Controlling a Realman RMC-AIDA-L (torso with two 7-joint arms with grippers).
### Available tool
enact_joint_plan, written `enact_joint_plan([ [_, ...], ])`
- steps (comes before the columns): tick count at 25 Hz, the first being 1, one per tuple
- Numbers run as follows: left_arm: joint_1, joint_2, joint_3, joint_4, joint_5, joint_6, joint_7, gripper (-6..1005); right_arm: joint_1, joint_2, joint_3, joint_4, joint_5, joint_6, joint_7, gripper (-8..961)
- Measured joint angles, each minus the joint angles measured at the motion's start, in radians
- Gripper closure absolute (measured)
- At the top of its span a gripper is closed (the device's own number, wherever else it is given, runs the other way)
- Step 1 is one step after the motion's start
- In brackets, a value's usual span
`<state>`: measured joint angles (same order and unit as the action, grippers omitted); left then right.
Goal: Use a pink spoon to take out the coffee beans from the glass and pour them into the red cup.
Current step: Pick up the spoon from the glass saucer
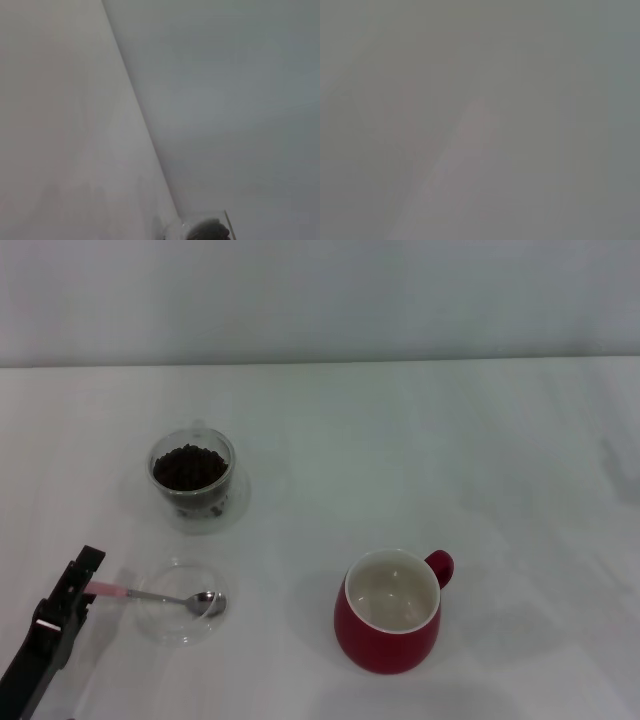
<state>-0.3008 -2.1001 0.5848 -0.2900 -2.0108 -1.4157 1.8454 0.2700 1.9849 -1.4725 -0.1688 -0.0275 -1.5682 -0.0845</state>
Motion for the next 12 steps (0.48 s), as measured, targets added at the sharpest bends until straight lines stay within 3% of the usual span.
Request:
enact_joint_plan([
  [6, -0.001, 0.0, -0.001, 0.0, 0.002, 0.015, 0.0, 295, -0.006, 0.001, 0.0, 0.0, 0.0, -0.007, -0.001, 348],
  [12, -0.001, 0.0, -0.002, 0.0, 0.001, 0.034, -0.002, 408, -0.007, 0.004, 0.0, 0.0, 0.0, -0.008, -0.003, 348],
])
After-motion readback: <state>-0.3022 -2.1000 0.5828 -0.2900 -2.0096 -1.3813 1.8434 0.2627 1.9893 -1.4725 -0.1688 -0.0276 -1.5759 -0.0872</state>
